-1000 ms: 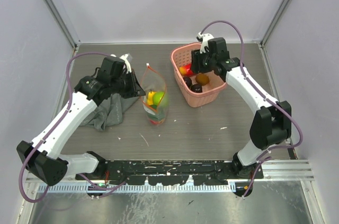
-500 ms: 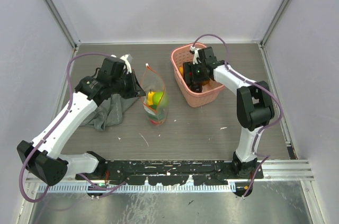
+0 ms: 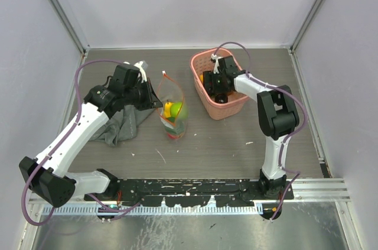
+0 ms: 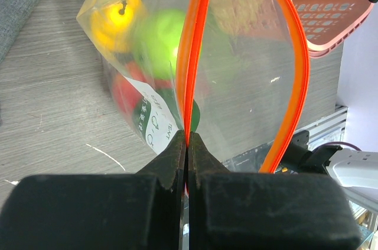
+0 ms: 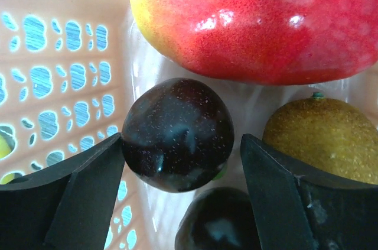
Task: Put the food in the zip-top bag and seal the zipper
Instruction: Pick up the fake fruit from the bin.
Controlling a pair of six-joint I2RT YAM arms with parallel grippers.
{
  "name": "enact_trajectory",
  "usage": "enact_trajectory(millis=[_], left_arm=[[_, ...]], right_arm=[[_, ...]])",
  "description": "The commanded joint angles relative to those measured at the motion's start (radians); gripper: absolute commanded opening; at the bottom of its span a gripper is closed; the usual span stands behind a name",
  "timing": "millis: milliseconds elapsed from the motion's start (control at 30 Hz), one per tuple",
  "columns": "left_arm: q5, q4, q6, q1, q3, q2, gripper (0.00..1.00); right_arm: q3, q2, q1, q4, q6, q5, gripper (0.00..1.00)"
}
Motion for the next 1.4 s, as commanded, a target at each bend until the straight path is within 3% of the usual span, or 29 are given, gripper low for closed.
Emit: enact_trajectory(millis=[0,467,867,1367], left_arm=[[0.018,0.036,0.005,-0.003,0.003,-0.019,0.00],[0.020,0.039,0.002,-0.003,-0.007,-0.032,0.00],[0.021,0.037,0.003,-0.003,-0.003,-0.039,0.00],[0.023,0.039,0.009,-0.003,0.014,-0.033,0.00]], right_arm=[[0.022,0.012,0.003,0.066,0.010,0.012,0.81],[-0.038,-0.092,0.002,0.068,-0.023,0.032,0.51],[-0.032,-0.272,0.007,-0.008,-0.045,0.047,0.45],[-0.015,-0.510,0.070,-0.069,-0.072,0.085,0.44]])
